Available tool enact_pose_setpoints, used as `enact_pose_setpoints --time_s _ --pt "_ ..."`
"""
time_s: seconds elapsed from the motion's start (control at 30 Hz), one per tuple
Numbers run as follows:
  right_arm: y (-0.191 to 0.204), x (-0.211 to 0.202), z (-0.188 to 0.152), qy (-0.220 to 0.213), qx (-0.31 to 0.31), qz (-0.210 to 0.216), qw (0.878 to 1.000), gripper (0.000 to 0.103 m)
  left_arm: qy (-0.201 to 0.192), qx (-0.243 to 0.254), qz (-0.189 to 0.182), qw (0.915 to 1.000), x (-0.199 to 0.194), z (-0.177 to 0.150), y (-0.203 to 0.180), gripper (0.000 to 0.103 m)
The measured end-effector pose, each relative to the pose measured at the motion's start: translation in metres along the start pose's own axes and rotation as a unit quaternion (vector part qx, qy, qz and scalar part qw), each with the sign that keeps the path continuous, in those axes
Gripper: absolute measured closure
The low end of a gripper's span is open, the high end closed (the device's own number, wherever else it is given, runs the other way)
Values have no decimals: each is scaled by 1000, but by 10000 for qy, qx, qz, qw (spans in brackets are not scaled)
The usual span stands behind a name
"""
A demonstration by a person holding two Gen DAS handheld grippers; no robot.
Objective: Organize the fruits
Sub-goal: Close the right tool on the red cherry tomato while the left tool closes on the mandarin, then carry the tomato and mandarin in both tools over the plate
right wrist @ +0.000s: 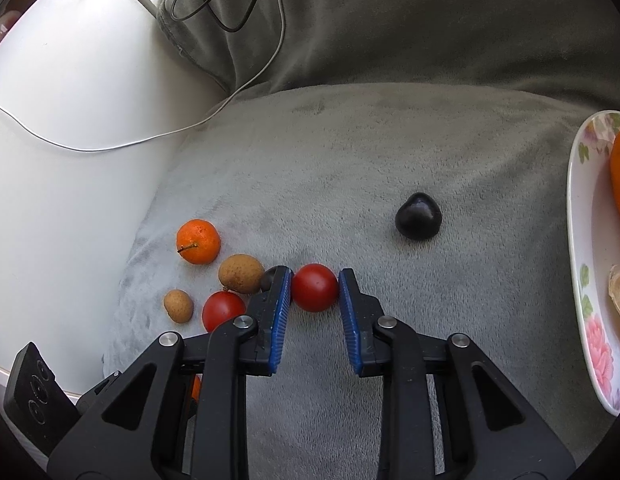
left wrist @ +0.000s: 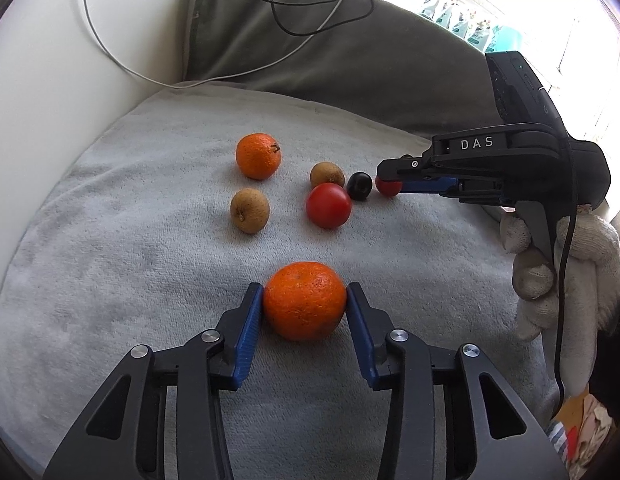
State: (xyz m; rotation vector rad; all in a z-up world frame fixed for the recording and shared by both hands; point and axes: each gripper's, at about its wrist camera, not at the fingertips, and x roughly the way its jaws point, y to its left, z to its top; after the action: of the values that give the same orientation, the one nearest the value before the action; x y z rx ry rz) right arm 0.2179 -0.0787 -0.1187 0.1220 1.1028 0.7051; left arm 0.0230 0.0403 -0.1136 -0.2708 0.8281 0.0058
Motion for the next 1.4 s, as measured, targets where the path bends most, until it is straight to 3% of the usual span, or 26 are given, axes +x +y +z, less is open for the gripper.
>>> enact_pose_setpoints --time_s 0.73,1.4 --pt "-13 -52 -18 -458 -125 -148 9988 77 -138 42 -123 9998 -15 5 -8 64" --pt "-50 -132 -39 -1111 -117 -650 9916 77 -390 533 -581 9961 -2 40 -61 64"
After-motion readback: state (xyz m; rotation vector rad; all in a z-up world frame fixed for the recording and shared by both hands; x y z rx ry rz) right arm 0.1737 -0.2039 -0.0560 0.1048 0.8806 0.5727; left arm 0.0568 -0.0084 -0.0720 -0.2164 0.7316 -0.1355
